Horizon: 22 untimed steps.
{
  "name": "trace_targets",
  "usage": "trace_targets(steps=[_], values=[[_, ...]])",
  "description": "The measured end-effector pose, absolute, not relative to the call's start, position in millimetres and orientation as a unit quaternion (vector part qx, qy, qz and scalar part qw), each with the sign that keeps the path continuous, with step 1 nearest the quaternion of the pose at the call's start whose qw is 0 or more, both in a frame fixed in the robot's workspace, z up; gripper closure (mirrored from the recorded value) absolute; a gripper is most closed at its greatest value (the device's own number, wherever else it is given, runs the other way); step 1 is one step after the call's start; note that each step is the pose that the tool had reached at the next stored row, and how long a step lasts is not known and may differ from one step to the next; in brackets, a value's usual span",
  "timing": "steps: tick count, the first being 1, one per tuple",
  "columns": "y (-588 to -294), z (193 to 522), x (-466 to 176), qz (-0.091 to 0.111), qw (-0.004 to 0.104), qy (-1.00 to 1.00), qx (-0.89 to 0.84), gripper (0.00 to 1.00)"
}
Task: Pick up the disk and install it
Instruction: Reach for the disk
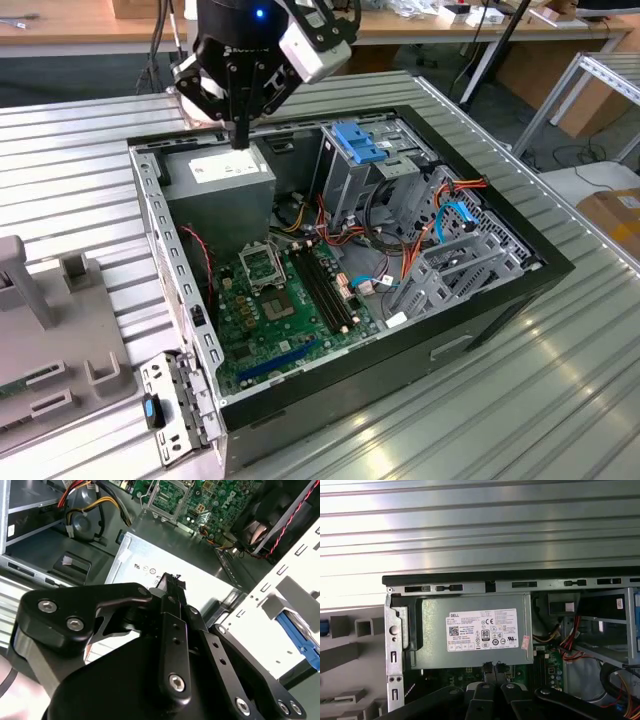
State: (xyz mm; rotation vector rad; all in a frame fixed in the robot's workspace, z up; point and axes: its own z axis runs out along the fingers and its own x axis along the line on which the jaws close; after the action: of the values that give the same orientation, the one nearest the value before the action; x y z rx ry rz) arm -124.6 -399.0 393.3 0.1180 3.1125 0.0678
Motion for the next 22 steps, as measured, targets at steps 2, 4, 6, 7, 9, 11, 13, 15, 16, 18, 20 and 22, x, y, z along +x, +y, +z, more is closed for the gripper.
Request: trace_targets(steps=[2,4,6,7,9,11,13,15,16,18,20,22], values=[[-398.9,393.3,-129.5,0.022,0.013,0.999,0.038,0.89],[-398.9,393.3,-133.9,0.022,0.013,0.999,0.038,0.89],[-398.9,393.3,-134.1,0.022,0.013,0.999,0.038,0.89],[-398.9,393.3,-134.1,0.022,0.013,0.999,0.038,0.89],[-398.9,393.3,-134.2,0.022,0.013,0.999,0.038,0.89],[-398.9,393.3,-134.8,0.022,0.013,0.999,0.038,0.89],[-399.0,393.3,-136.0,0.022,0.013,0.999,0.038,0.89],[-398.9,393.3,-140.3,0.022,0.013,0.999,0.038,0.89],[-399.0,393.4,-144.8,0.022,0.013,0.999,0.038,0.89],[-398.9,393.3,-150.5,0.022,0.013,0.999,0.038,0.89],[-398.9,393.3,-155.4,0.022,0.013,0.999,0.038,0.89],[-398.9,393.3,-163.1,0.022,0.013,0.999,0.038,0.89]])
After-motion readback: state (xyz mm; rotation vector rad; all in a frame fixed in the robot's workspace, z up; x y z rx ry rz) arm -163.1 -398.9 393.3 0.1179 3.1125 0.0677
